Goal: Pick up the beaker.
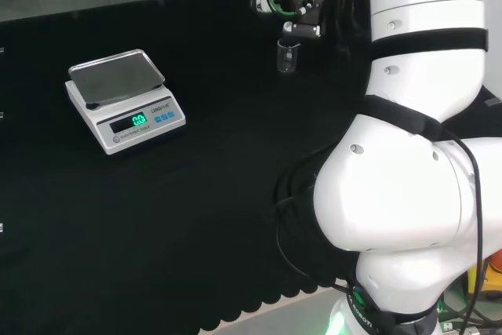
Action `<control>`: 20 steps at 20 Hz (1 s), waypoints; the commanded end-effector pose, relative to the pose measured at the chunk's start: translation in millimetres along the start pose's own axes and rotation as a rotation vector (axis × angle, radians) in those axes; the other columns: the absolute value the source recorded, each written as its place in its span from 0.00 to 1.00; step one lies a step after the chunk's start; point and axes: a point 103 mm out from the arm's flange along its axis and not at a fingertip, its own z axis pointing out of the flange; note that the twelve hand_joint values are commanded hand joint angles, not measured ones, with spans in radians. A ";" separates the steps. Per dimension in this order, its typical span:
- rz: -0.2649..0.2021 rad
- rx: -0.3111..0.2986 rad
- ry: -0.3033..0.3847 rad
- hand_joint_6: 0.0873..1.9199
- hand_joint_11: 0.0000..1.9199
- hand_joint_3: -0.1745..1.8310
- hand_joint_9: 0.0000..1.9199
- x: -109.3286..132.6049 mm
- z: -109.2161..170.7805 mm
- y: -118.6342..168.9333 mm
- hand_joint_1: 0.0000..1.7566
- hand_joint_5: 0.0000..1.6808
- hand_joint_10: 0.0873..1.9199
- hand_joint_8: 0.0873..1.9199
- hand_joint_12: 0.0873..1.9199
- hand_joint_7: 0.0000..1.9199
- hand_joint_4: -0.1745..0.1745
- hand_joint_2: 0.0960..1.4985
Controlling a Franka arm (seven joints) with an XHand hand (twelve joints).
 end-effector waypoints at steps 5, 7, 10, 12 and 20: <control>0.050 0.093 -0.017 0.00 0.00 0.15 0.00 -21.6 37.0 19.5 0.09 0.14 0.29 0.32 0.75 0.00 0.27 0.67; 0.054 0.099 -0.013 0.00 0.00 0.15 0.00 -28.7 40.1 23.2 0.09 0.14 0.29 0.32 0.75 0.00 0.27 0.67; 0.067 0.112 -0.007 0.00 0.00 0.15 0.00 -38.0 46.6 26.9 0.09 0.14 0.29 0.32 0.75 0.00 0.27 0.67; 0.070 0.121 -0.002 0.00 0.00 0.15 0.00 -43.5 51.3 27.0 0.09 0.14 0.29 0.32 0.75 0.00 0.27 0.67; 0.078 0.160 -0.025 0.00 0.00 0.15 0.00 -43.8 68.7 20.8 0.09 0.14 0.29 0.32 0.75 0.00 0.27 0.67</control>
